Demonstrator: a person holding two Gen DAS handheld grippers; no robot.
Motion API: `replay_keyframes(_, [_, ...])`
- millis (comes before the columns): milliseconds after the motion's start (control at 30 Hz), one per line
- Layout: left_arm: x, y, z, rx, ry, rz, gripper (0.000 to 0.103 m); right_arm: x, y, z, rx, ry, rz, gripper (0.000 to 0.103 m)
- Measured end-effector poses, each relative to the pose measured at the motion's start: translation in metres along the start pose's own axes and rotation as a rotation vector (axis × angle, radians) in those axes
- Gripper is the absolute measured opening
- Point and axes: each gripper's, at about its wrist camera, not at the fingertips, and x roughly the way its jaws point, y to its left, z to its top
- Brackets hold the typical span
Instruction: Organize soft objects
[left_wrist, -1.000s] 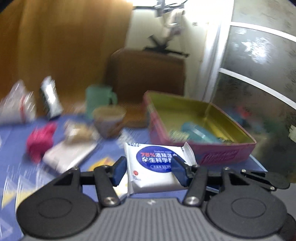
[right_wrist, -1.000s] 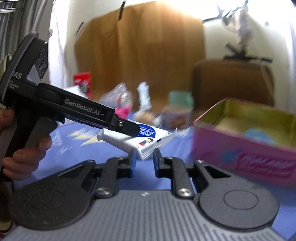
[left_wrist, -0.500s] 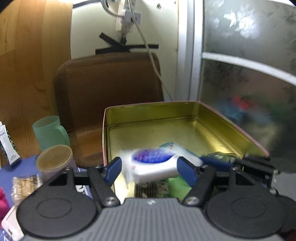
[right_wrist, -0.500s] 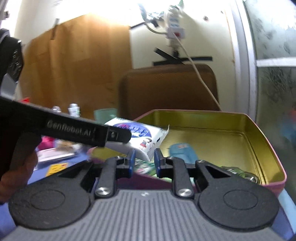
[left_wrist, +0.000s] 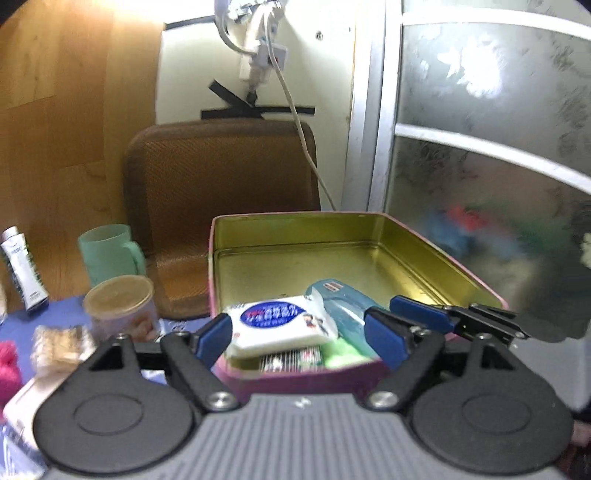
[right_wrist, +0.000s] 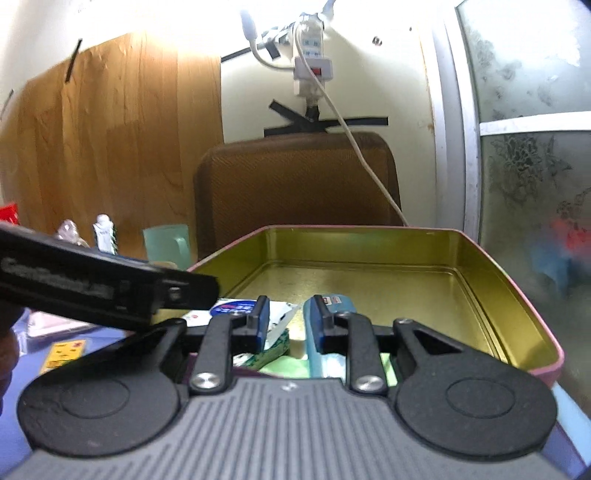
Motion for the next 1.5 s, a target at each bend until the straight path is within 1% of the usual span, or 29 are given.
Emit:
replay_keyframes(100, [-0.031, 0.017, -0.022, -0.035, -0.010, -0.001, 0.086, -0.016, 0.008, -0.003, 0.019, -0.023, 0.033, 0.028])
replay_keyframes(200, [-0.054, 0.042, -0.047, -0.064, 0.022, 0.073, 0.086, -0.023, 0.028, -0.007, 0.003, -0.009, 0.110, 0.028])
replay_keyframes(233, [-0.059, 0.053, -0.054, -0.081, 0.036, 0.109, 0.086, -0.023, 0.037, -0.008, -0.009, 0.005, 0.140, 0.028])
replay_keyframes(300, [-0.067, 0.080, -0.068, -0.145, 0.074, 0.184, 0.086, -0.018, 0.055, -0.012, -0.032, 0.045, 0.209, 0.028])
replay_keyframes(367, [-0.073, 0.108, -0.079, -0.205, 0.114, 0.277, 0.085, -0.010, 0.070, -0.014, -0.036, 0.090, 0.272, 0.028])
replay_keyframes(433, [-0.080, 0.133, -0.090, -0.228, 0.131, 0.386, 0.085, 0.002, 0.086, -0.015, -0.034, 0.144, 0.340, 0.028])
replay_keyframes(500, [-0.082, 0.153, -0.099, -0.246, 0.138, 0.468, 0.085, 0.016, 0.103, -0.011, -0.044, 0.173, 0.382, 0.028])
replay_keyframes(567, [-0.084, 0.168, -0.108, -0.266, 0.140, 0.520, 0.085, 0.036, 0.122, -0.003, -0.046, 0.198, 0.402, 0.030])
replay_keyframes(600, [-0.083, 0.174, -0.111, -0.299, 0.150, 0.520, 0.083, 0.046, 0.130, 0.001, -0.033, 0.213, 0.413, 0.033])
replay_keyframes(633, [-0.087, 0.177, -0.111, -0.318, 0.124, 0.508, 0.085, 0.060, 0.138, 0.006, -0.012, 0.231, 0.425, 0.044])
replay_keyframes(667, [-0.090, 0.179, -0.112, -0.324, 0.107, 0.504, 0.085, 0.071, 0.145, 0.009, 0.008, 0.247, 0.433, 0.058])
replay_keyframes(733, [-0.088, 0.178, -0.111, -0.320, 0.117, 0.499, 0.084, 0.098, 0.158, 0.015, 0.049, 0.282, 0.426, 0.070])
replay_keyframes(867, [-0.092, 0.177, -0.112, -0.319, 0.090, 0.474, 0.084, 0.150, 0.175, 0.018, 0.119, 0.372, 0.388, 0.083])
replay_keyframes(1000, [-0.090, 0.180, -0.113, -0.342, 0.073, 0.449, 0.084, 0.179, 0.182, 0.014, 0.149, 0.415, 0.332, 0.084])
replay_keyframes(1033, [-0.090, 0.181, -0.113, -0.344, 0.070, 0.445, 0.084, 0.184, 0.183, 0.013, 0.153, 0.426, 0.327, 0.085])
replay_keyframes(1100, [-0.092, 0.180, -0.113, -0.346, 0.061, 0.440, 0.084, 0.190, 0.184, 0.011, 0.165, 0.445, 0.335, 0.082])
replay_keyframes(1133, [-0.093, 0.180, -0.113, -0.347, 0.057, 0.439, 0.085, 0.190, 0.184, 0.011, 0.164, 0.454, 0.353, 0.070])
replay_keyframes(1167, [-0.094, 0.180, -0.114, -0.348, 0.053, 0.438, 0.085, 0.188, 0.184, 0.011, 0.152, 0.449, 0.350, 0.067])
replay_keyframes(1267, [-0.094, 0.182, -0.114, -0.355, 0.050, 0.438, 0.085, 0.172, 0.184, 0.015, 0.093, 0.415, 0.350, 0.060])
replay_keyframes(1333, [-0.095, 0.182, -0.114, -0.359, 0.050, 0.442, 0.085, 0.159, 0.183, 0.016, 0.064, 0.387, 0.352, 0.059])
replay_keyframes(1400, [-0.095, 0.183, -0.114, -0.367, 0.050, 0.446, 0.085, 0.136, 0.181, 0.015, 0.012, 0.341, 0.362, 0.058])
replay_keyframes(1500, [-0.097, 0.186, -0.116, -0.396, 0.051, 0.452, 0.085, 0.091, 0.173, 0.011, -0.048, 0.280, 0.404, 0.058])
